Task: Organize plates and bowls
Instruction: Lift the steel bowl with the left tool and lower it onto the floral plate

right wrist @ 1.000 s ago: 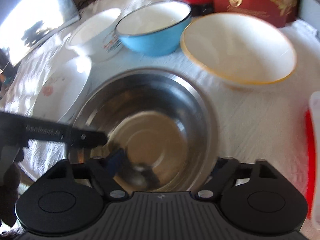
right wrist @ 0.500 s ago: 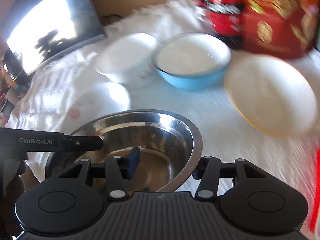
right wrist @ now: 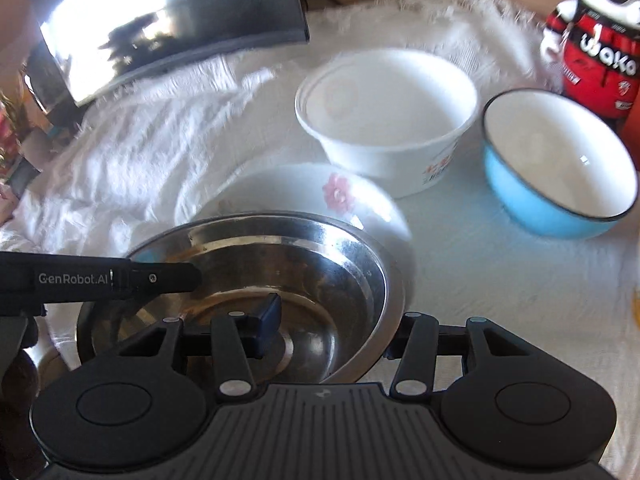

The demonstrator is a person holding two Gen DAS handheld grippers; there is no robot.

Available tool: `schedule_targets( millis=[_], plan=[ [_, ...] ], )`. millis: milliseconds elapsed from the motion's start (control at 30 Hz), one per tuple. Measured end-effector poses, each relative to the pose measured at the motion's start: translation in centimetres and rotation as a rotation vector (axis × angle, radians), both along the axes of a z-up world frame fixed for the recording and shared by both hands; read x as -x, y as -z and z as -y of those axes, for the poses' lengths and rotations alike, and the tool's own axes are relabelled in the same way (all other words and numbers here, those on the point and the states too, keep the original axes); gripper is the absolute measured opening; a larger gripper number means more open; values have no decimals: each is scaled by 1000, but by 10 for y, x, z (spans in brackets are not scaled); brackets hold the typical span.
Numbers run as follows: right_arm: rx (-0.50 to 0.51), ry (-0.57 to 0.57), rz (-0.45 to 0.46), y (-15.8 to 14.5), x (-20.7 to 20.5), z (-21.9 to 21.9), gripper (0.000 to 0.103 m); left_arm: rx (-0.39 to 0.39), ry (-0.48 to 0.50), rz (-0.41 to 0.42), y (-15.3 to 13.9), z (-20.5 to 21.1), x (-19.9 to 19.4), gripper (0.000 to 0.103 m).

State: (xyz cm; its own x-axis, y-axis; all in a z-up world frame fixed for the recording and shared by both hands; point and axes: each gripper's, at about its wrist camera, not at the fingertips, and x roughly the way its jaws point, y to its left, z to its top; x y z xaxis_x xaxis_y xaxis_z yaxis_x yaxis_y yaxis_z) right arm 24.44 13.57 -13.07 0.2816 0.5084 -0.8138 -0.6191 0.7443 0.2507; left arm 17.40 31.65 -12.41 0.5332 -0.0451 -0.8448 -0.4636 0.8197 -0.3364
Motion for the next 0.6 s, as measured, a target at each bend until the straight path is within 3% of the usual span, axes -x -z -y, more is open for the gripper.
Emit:
schedule_targets(
  millis=[300, 433, 600],
  plan=[
    [37, 22, -9, 16, 0, -19, 48, -32, 106, 7, 5, -11, -6, 17],
    [39, 43, 35, 9, 0, -16, 49, -92, 151, -1, 0, -9, -8, 17],
    [29, 75, 105, -1, -4, -6, 53, -88, 158, 1, -1, -15, -14, 17]
  ],
)
